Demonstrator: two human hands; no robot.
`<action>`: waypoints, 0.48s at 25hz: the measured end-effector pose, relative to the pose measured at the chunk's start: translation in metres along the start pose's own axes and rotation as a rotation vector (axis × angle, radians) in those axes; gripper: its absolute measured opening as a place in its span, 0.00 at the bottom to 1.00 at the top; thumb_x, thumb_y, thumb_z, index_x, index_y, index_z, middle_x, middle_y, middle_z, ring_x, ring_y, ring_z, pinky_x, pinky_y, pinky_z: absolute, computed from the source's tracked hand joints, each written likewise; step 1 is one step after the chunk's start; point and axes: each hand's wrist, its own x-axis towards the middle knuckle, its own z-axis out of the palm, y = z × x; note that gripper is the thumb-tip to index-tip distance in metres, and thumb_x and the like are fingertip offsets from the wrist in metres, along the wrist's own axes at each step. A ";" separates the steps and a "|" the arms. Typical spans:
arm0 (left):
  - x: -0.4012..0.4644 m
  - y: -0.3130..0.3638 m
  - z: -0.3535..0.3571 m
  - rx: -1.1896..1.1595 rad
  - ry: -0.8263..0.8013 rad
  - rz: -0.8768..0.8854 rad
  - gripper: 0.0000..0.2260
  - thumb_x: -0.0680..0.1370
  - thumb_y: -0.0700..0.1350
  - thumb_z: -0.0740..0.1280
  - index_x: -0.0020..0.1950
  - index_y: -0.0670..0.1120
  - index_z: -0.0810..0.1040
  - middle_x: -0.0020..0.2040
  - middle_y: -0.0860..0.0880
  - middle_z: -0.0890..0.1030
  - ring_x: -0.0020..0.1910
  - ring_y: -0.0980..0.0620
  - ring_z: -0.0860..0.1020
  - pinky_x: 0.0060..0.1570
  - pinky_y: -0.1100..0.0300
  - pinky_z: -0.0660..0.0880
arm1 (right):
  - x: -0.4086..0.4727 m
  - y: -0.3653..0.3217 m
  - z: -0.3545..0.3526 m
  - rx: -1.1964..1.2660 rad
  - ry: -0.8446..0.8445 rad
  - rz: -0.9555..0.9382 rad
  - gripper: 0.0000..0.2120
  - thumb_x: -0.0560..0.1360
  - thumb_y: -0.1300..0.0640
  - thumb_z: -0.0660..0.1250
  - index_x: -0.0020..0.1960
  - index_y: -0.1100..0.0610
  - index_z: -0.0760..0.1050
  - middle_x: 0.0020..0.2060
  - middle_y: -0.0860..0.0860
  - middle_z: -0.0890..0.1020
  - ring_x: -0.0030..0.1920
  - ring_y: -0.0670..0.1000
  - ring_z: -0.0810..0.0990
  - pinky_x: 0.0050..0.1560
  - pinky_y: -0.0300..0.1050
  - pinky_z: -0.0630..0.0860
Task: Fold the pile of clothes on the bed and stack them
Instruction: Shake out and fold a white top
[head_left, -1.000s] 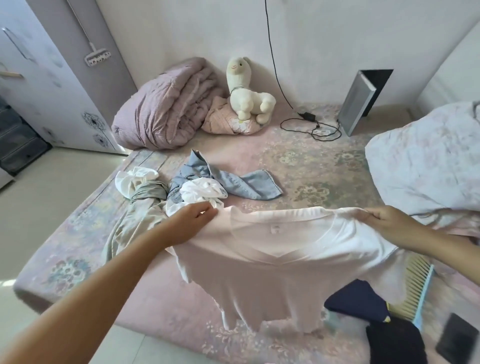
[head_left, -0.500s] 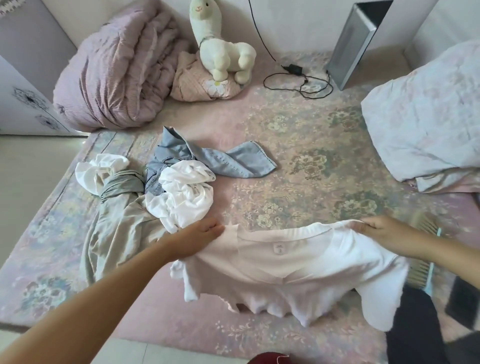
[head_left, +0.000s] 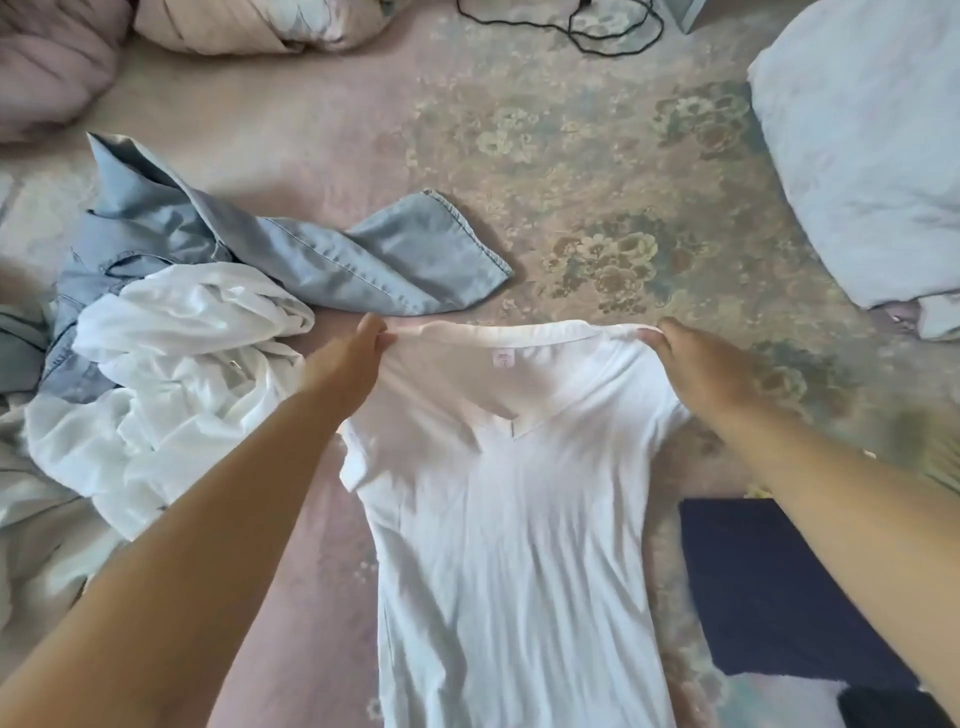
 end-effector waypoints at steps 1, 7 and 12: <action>0.022 -0.003 0.013 0.081 0.020 0.008 0.14 0.83 0.50 0.52 0.58 0.41 0.68 0.51 0.37 0.78 0.51 0.37 0.76 0.43 0.52 0.65 | 0.018 0.004 0.018 -0.049 0.008 0.012 0.22 0.82 0.44 0.49 0.54 0.62 0.70 0.42 0.62 0.80 0.43 0.62 0.79 0.36 0.49 0.67; 0.103 -0.029 0.072 0.474 0.077 -0.093 0.12 0.81 0.40 0.56 0.65 0.42 0.64 0.60 0.39 0.75 0.58 0.37 0.75 0.49 0.48 0.70 | 0.107 -0.002 0.090 -0.184 0.004 0.088 0.20 0.83 0.47 0.50 0.64 0.59 0.70 0.57 0.63 0.77 0.56 0.64 0.76 0.49 0.53 0.70; 0.051 -0.036 0.152 0.241 0.189 -0.047 0.25 0.82 0.52 0.54 0.77 0.45 0.56 0.77 0.39 0.56 0.76 0.38 0.53 0.71 0.38 0.47 | 0.086 0.020 0.130 0.047 0.024 0.103 0.21 0.81 0.50 0.56 0.72 0.58 0.64 0.67 0.62 0.68 0.66 0.63 0.67 0.63 0.58 0.64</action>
